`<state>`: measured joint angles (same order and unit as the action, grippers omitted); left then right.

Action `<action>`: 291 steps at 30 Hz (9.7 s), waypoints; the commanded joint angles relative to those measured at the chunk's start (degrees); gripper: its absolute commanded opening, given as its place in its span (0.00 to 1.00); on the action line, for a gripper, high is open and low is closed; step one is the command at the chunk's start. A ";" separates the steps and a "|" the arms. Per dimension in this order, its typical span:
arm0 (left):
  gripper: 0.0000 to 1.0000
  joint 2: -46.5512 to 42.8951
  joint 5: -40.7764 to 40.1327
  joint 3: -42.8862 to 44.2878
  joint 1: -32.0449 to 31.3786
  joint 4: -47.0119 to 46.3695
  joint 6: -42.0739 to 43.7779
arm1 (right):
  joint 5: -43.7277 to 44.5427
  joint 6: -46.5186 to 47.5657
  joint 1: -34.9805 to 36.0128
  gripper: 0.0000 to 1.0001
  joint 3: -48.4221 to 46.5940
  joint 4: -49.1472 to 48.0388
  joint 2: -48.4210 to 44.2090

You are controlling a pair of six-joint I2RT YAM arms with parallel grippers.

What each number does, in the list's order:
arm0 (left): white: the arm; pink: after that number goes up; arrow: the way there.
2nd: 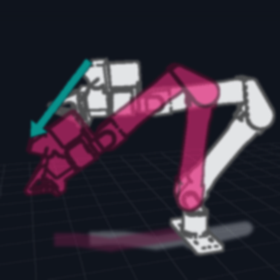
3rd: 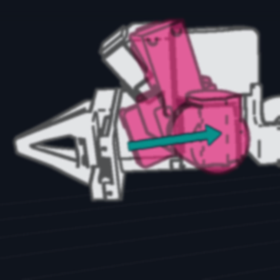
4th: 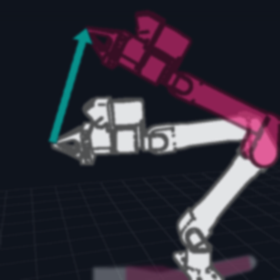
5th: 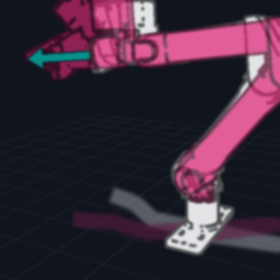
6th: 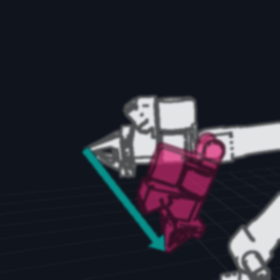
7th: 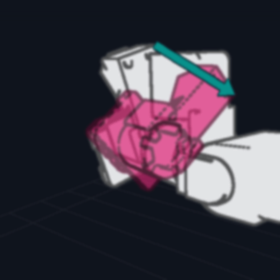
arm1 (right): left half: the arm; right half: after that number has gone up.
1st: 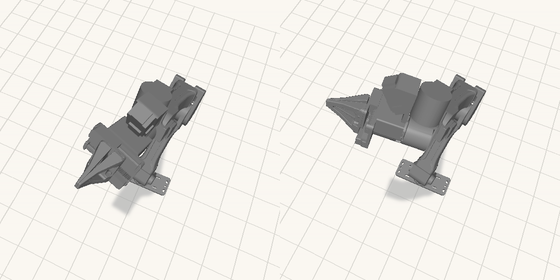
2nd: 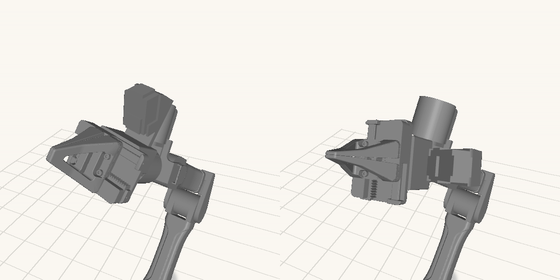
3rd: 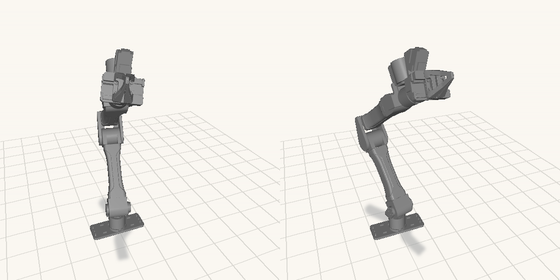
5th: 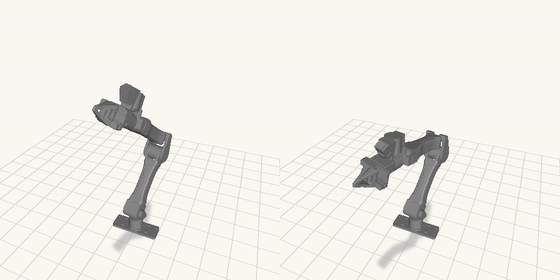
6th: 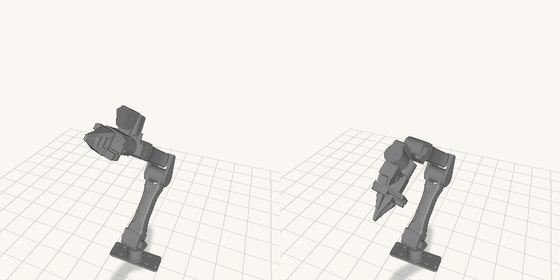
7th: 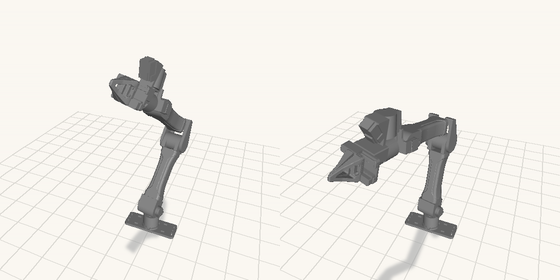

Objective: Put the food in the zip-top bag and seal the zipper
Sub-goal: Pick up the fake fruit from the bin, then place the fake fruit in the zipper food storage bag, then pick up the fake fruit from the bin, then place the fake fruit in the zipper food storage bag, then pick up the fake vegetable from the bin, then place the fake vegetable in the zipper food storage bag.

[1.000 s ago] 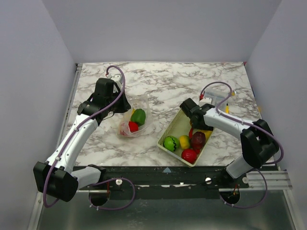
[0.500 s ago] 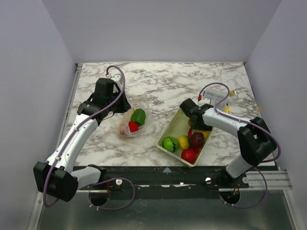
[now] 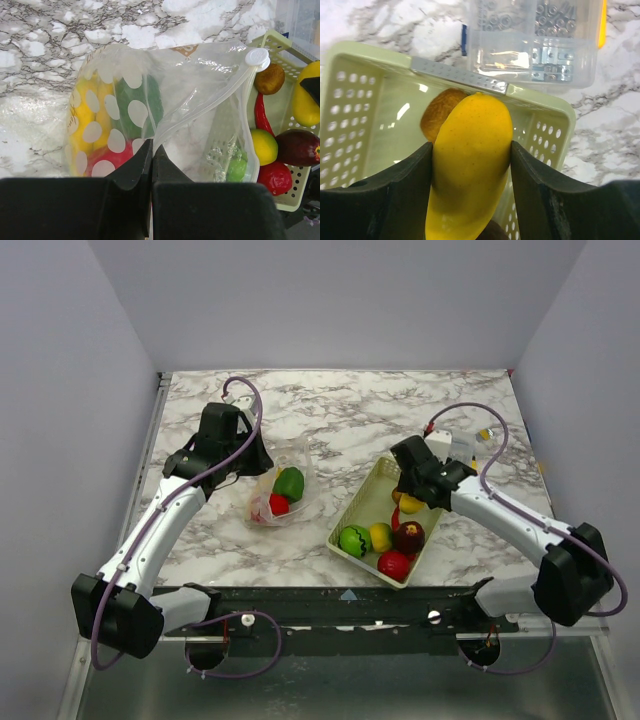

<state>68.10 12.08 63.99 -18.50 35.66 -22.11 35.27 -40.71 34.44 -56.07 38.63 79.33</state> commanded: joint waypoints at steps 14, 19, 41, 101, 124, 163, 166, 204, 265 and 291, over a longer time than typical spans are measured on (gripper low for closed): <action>0.00 -0.32 1.22 -0.52 -0.04 -0.96 0.05 | -29.96 1.03 0.02 0.02 11.35 -29.71 -21.54; 0.00 -0.88 1.04 -0.79 -0.04 -1.15 0.05 | -44.51 -5.73 0.10 0.00 15.11 -46.49 -22.01; 0.00 -2.03 0.68 -1.05 -0.04 -1.39 -0.13 | -27.79 -14.27 19.76 0.00 -7.30 -43.77 2.94; 0.00 -2.48 7.72 -2.29 1.36 -4.32 -1.09 | -5.41 1.92 26.87 0.72 -16.41 -22.45 8.12; 0.00 -1.77 7.69 -1.94 1.63 -3.70 -1.32 | -12.69 -6.05 26.82 0.83 9.30 -3.80 -21.95; 0.00 -0.97 8.60 -2.02 1.63 -3.76 -1.27 | -14.63 -2.15 26.82 0.68 6.28 -11.88 1.18; 0.00 -1.04 8.50 -2.05 1.65 -3.83 -1.27 | -13.98 -2.48 26.83 0.51 6.47 -12.26 -1.07; 0.00 -1.80 9.04 -2.33 1.63 -4.02 -1.27 | -21.18 10.84 26.82 0.56 -14.68 -30.98 5.04; 0.00 -1.49 9.92 -2.29 1.58 -3.99 -1.27 | -12.24 -5.12 11.03 0.38 9.45 -3.39 5.84; 0.00 -0.68 10.20 -1.84 1.63 -3.93 -1.27 | -27.81 10.27 11.09 0.08 7.75 -30.81 -20.49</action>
<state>67.42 20.58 61.71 -17.21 32.29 -23.42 18.26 -35.42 45.63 -52.23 28.21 66.76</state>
